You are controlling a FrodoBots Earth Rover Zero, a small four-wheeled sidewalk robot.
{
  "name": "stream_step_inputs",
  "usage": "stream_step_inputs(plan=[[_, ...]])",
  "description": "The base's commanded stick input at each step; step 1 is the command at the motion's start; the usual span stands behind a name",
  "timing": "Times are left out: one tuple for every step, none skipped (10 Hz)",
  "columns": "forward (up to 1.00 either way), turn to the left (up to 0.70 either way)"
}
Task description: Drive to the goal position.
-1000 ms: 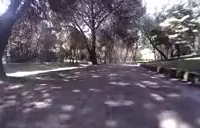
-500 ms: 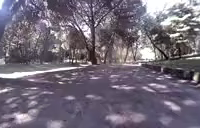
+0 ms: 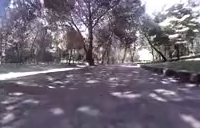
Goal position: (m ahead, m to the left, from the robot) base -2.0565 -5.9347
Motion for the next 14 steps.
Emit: stream_step_inputs(plan=[[1.0, 0.0], [1.0, 0.0], [1.0, 0.0], [1.0, 0.0], [1.0, -0.03], [1.0, -0.15], [1.0, -0.26], [1.0, -0.38], [1.0, -0.4], [1.0, -0.35], [1.0, -0.23], [1.0, -0.11], [1.0, 0.0], [1.0, 0.0]])
